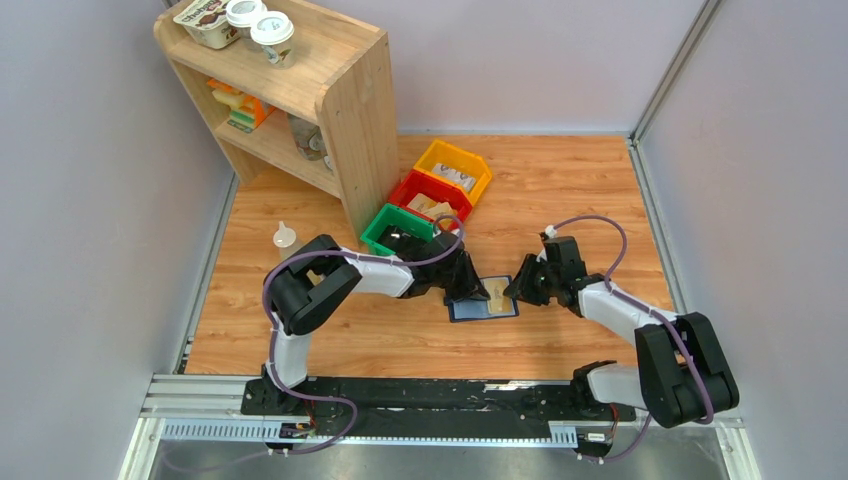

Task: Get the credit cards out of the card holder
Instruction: Remove the credit card from the card holder.

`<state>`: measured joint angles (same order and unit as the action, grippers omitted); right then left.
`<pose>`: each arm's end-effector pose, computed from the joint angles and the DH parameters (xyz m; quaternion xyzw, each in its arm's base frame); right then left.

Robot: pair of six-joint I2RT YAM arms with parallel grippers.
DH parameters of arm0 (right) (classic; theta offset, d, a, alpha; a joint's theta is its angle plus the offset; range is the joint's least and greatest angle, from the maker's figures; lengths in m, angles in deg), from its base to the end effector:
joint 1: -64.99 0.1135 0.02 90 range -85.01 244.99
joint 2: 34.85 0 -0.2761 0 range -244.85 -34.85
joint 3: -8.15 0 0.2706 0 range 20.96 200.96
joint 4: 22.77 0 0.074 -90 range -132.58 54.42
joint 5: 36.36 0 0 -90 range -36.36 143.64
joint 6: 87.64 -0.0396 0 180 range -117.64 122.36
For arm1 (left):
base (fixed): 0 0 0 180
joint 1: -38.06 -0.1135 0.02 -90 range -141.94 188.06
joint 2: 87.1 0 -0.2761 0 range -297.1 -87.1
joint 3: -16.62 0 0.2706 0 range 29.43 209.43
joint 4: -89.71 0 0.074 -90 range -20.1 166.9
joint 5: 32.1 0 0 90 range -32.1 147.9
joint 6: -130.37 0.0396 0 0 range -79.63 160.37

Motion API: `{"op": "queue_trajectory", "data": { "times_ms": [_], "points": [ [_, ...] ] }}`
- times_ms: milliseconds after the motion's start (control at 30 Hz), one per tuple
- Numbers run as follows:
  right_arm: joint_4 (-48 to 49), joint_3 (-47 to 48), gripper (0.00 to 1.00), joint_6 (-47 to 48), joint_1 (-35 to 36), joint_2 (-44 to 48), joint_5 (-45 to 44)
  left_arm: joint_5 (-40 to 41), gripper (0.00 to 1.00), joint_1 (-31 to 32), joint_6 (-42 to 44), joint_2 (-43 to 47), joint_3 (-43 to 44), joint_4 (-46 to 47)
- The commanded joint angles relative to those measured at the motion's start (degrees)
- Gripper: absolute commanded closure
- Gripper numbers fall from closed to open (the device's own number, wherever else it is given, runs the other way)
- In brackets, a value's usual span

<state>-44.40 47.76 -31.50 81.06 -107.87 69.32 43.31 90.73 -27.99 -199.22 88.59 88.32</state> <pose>0.2176 0.0738 0.1367 0.1056 0.9399 0.2435 0.2148 0.2436 -0.3359 0.1203 -0.0718 0.9032 -0.4113 0.0996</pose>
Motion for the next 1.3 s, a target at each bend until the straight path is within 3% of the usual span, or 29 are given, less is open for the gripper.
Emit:
{"op": "queue_trajectory", "data": {
  "times_ms": [0, 233, 267, 533, 967, 1267],
  "points": [
    [-1.55, -2.29, 0.74, -1.11, 0.54, -1.52, 2.95, -0.35, 0.86, 0.16, -2.04, 2.87, -1.14, 9.32],
    [-1.73, -2.37, 0.78, -1.03, 0.45, -0.99, 3.65, -0.26, 0.94, 0.16, -2.48, 4.01, -3.26, 12.48],
    [-1.73, -2.29, 0.78, -0.94, 0.45, -0.99, 3.48, -0.44, 1.00, 0.16, -2.48, 4.10, -3.34, 12.40],
    [-1.99, -1.93, 0.83, -0.67, 0.27, -3.01, 3.04, 0.53, 1.00, -0.19, -1.95, 6.03, -6.50, 7.66],
    [-3.05, -2.29, 1.00, -0.32, -0.87, -3.45, 2.34, 0.70, 1.00, -2.39, -3.98, 8.67, -12.31, 0.98],
    [-4.80, -1.32, 1.00, 0.73, -1.13, -0.38, 1.55, 0.79, 1.00, -2.83, -3.27, 9.90, -13.54, -2.28]
  ]
}}
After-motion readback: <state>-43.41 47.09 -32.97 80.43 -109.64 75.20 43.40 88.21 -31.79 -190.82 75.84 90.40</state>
